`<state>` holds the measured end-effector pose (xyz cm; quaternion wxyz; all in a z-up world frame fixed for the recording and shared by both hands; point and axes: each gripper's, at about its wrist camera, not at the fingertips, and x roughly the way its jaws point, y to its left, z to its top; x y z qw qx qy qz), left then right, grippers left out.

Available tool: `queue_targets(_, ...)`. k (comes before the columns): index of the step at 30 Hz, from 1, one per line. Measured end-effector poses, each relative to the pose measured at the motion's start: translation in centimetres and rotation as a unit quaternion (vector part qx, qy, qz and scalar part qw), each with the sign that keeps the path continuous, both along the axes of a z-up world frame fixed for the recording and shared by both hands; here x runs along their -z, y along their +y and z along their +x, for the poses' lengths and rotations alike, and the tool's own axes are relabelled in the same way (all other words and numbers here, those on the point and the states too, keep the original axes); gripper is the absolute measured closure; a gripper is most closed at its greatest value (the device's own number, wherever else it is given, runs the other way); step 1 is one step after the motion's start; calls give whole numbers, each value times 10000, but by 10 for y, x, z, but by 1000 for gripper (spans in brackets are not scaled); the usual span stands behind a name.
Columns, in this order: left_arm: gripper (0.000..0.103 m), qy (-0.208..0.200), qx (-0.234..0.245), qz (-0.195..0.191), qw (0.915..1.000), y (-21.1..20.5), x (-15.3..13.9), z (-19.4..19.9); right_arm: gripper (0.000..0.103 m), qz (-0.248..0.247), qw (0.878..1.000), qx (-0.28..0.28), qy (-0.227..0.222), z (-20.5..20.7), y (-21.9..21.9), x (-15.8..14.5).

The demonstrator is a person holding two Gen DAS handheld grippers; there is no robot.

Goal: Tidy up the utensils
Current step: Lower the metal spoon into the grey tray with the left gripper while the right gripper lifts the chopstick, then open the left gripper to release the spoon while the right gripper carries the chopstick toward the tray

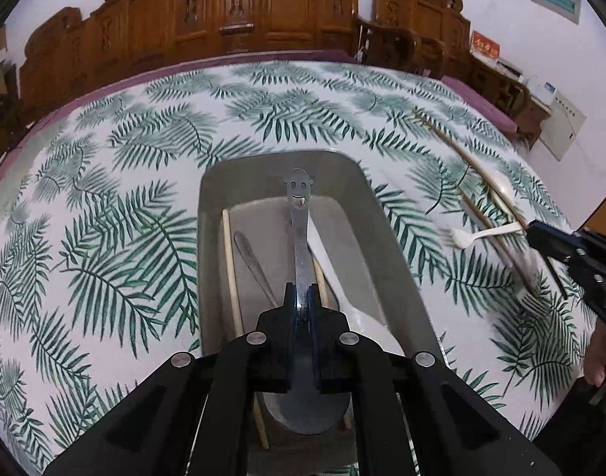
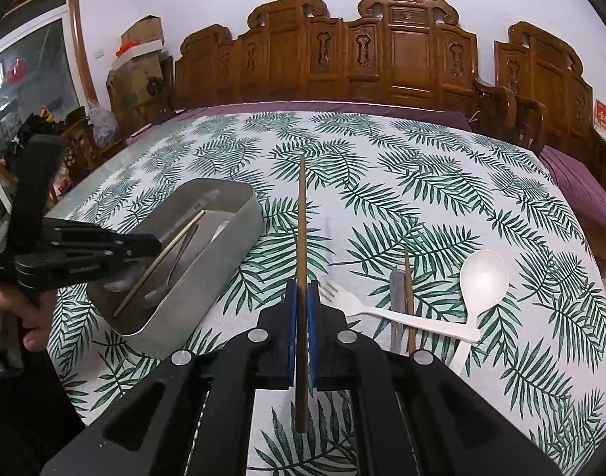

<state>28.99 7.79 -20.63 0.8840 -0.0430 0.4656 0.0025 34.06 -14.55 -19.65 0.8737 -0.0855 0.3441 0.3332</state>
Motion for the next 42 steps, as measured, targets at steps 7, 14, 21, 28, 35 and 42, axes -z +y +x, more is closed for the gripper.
queue_targets(7, 98, 166, -2, 119, 9998, -3, 12, 7, 97, -9, 10000, -77, 20, -2, 5, 0)
queue_targets(14, 98, 283, -39, 153, 9995, -3, 19, 8, 97, -115, 9998, -140, -26, -6, 14, 2)
queue_targets(21, 98, 233, -28, 152, 9996, -3, 17, 7, 97, -192, 9997, -154, 7, -6, 18, 7)
queue_targets(28, 98, -44, 15, 90, 9999, -2, 2, -1, 97, -174, 9997, -182, 39, -11, 23, 8)
queue_targets(35, 98, -288, 8, 12, 9996, 7, -12, -12, 97, 112, 9991, -331, 245, -22, 33, 0)
queue_targets(42, 98, -467, -29, 1, 9989, 21, -23, -22, 97, 339, 9976, -455, 397, -37, 52, -7)
